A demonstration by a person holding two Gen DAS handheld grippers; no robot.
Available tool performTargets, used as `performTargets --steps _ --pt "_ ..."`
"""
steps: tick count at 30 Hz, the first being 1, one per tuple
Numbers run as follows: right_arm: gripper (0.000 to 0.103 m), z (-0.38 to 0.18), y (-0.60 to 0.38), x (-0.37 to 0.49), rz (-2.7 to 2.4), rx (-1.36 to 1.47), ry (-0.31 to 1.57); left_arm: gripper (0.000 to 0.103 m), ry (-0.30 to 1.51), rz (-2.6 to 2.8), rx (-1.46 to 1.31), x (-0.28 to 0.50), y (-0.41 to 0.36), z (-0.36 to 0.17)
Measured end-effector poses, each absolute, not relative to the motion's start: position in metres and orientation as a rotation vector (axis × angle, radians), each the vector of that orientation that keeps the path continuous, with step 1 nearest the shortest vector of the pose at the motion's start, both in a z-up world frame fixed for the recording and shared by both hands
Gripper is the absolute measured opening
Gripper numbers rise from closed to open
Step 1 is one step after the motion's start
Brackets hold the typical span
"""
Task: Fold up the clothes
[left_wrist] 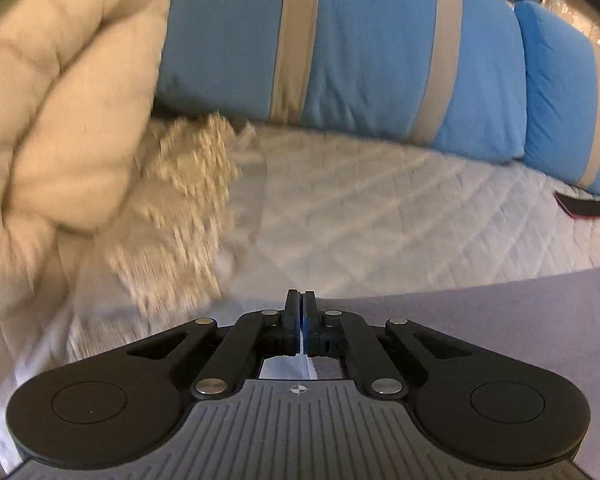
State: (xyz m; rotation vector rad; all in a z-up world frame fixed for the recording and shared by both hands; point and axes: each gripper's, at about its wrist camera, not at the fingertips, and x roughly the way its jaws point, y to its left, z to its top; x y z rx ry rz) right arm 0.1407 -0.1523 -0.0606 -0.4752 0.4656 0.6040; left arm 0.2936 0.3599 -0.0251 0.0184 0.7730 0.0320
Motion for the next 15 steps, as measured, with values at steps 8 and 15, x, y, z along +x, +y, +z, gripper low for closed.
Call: performTargets --steps 8,15 --pt "0.095 -0.064 -0.180 0.148 0.535 -0.456 0.575 0.001 0.738 0.083 0.101 0.334 0.365 -0.008" --pt "0.096 -0.060 -0.223 0.161 0.409 -0.378 0.639 0.002 0.769 0.122 0.164 0.364 0.361 -0.023"
